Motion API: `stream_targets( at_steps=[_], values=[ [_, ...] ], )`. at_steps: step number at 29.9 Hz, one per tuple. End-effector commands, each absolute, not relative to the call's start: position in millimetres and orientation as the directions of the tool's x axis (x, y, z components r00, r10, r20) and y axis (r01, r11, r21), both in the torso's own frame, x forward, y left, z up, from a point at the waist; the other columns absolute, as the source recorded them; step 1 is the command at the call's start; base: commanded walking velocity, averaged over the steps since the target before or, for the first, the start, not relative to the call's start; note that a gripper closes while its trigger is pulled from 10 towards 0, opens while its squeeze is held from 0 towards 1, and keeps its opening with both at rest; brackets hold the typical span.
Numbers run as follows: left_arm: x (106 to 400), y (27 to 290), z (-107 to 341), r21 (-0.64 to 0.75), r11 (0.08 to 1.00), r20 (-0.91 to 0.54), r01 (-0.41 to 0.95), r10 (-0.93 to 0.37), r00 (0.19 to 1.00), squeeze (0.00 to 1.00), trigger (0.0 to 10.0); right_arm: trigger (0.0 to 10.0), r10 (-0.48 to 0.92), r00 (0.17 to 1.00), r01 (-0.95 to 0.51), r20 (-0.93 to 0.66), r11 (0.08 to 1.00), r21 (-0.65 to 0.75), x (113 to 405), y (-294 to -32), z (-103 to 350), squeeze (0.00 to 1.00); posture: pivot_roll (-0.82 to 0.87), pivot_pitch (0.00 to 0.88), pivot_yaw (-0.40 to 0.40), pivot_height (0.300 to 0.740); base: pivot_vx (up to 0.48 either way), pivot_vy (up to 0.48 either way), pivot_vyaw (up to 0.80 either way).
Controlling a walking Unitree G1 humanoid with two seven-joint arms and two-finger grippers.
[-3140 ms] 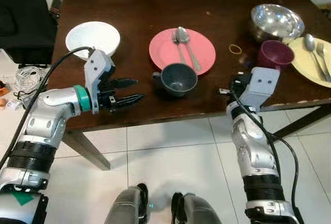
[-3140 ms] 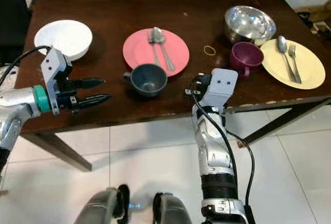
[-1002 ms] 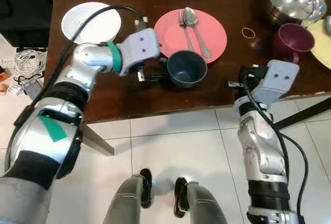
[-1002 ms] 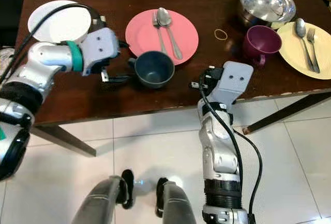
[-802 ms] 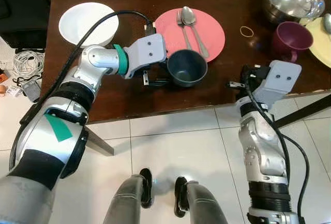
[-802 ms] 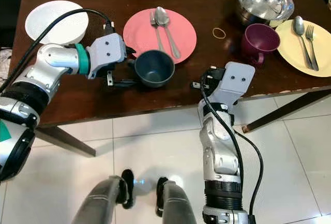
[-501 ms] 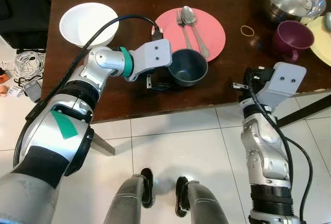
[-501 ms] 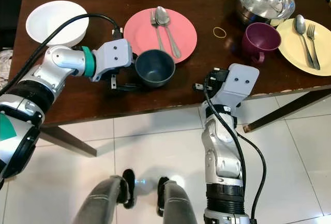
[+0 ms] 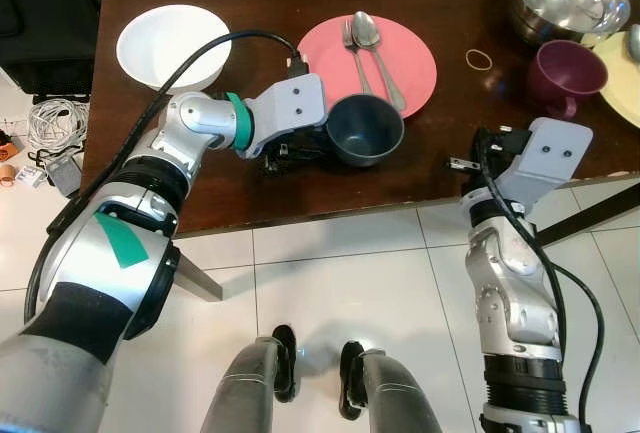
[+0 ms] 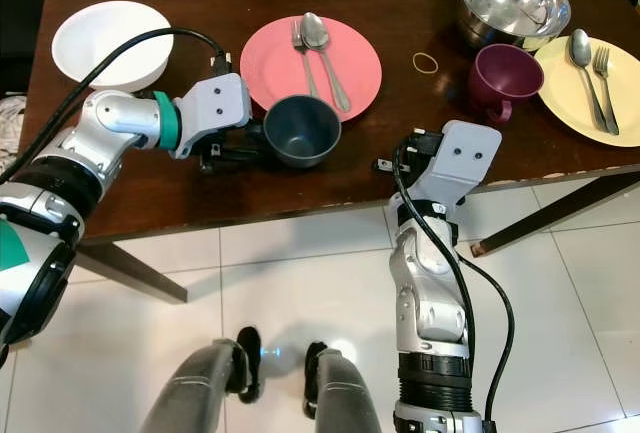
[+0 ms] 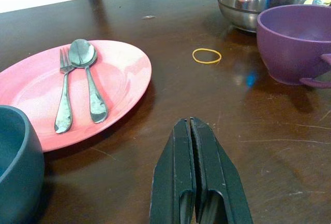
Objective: Setting the table
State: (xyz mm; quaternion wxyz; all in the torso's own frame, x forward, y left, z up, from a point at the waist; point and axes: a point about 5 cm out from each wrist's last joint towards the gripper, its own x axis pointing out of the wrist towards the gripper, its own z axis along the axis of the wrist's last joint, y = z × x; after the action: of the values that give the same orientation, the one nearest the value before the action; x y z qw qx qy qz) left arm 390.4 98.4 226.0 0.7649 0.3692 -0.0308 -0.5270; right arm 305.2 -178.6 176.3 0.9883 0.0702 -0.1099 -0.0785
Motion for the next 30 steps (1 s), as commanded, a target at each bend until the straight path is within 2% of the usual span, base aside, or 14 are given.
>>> stream_targets(
  at_steps=[1,8,13,14,15,17,18,20,21,22,23,25,30],
  values=[
    [389,99,218,0.565,0.187,-0.347,0.804,-0.830,0.437,0.00,0.0,10.0,-0.171,0.970,0.144,0.170,0.977,0.157,306,-179,169,0.00,0.01,0.197,0.079,0.740,0.000,0.000,0.00],
    [388,100,214,0.546,0.205,-0.331,0.812,-0.838,0.434,0.00,0.0,10.0,-0.169,0.971,0.143,0.169,0.977,0.155,307,-180,169,0.00,0.01,0.196,0.077,0.740,0.000,0.000,0.00],
    [388,105,214,0.510,0.267,-0.274,0.818,-0.851,0.449,0.00,0.0,10.0,-0.170,0.971,0.145,0.168,0.977,0.155,307,-180,169,0.00,0.02,0.194,0.080,0.740,0.000,0.000,0.00],
    [388,107,214,0.495,0.294,-0.241,0.817,-0.858,0.455,0.00,10.0,10.0,-0.171,0.971,0.146,0.168,0.977,0.156,307,-180,169,0.00,0.02,0.191,0.085,0.740,0.000,0.000,0.00],
    [388,107,214,0.495,0.294,-0.241,0.817,-0.858,0.455,0.00,10.0,10.0,-0.171,0.971,0.146,0.168,0.977,0.156,307,-180,169,0.00,0.02,0.191,0.085,0.740,0.000,0.000,0.00],
    [387,112,216,0.427,0.362,-0.148,0.828,-0.876,0.459,0.00,10.0,10.0,-0.180,0.969,0.155,0.166,0.975,0.157,307,-180,168,0.00,0.04,0.188,0.088,0.740,0.000,0.000,0.00],
    [387,112,216,0.427,0.362,-0.148,0.828,-0.876,0.459,0.00,10.0,10.0,-0.180,0.969,0.155,0.166,0.975,0.157,307,-180,168,0.00,0.04,0.188,0.088,0.740,0.000,0.000,0.00],
    [383,118,217,0.362,0.417,-0.069,0.834,-0.880,0.470,0.00,10.0,10.0,-0.195,0.967,0.171,0.162,0.974,0.146,307,-180,167,0.00,0.05,0.184,0.090,0.740,0.000,0.000,0.00],
    [383,118,217,0.362,0.417,-0.069,0.834,-0.880,0.470,0.00,10.0,10.0,-0.195,0.967,0.171,0.162,0.974,0.146,307,-180,167,0.00,0.05,0.184,0.090,0.740,0.000,0.000,0.00],
    [376,129,213,0.338,0.497,-0.072,0.799,-0.833,0.548,0.00,10.0,10.0,-0.214,0.965,0.195,0.151,0.972,0.130,308,-183,167,0.00,0.07,0.179,0.088,0.740,0.000,0.000,0.00],
    [376,129,213,0.338,0.497,-0.072,0.799,-0.833,0.548,0.00,10.0,10.0,-0.214,0.965,0.195,0.151,0.972,0.130,308,-183,167,0.00,0.07,0.179,0.088,0.740,0.000,0.000,0.00],
    [365,140,210,0.342,0.547,-0.138,0.764,-0.775,0.617,0.00,10.0,10.0,-0.226,0.961,0.210,0.158,0.971,0.114,312,-185,171,0.00,0.09,0.172,0.086,0.740,0.000,0.000,0.00],
    [360,149,211,0.362,0.565,-0.182,0.742,-0.738,0.650,0.00,10.0,10.0,-0.221,0.960,0.208,0.169,0.974,0.093,314,-184,174,0.00,0.10,0.167,0.091,0.740,0.000,0.000,0.00]
  ],
)
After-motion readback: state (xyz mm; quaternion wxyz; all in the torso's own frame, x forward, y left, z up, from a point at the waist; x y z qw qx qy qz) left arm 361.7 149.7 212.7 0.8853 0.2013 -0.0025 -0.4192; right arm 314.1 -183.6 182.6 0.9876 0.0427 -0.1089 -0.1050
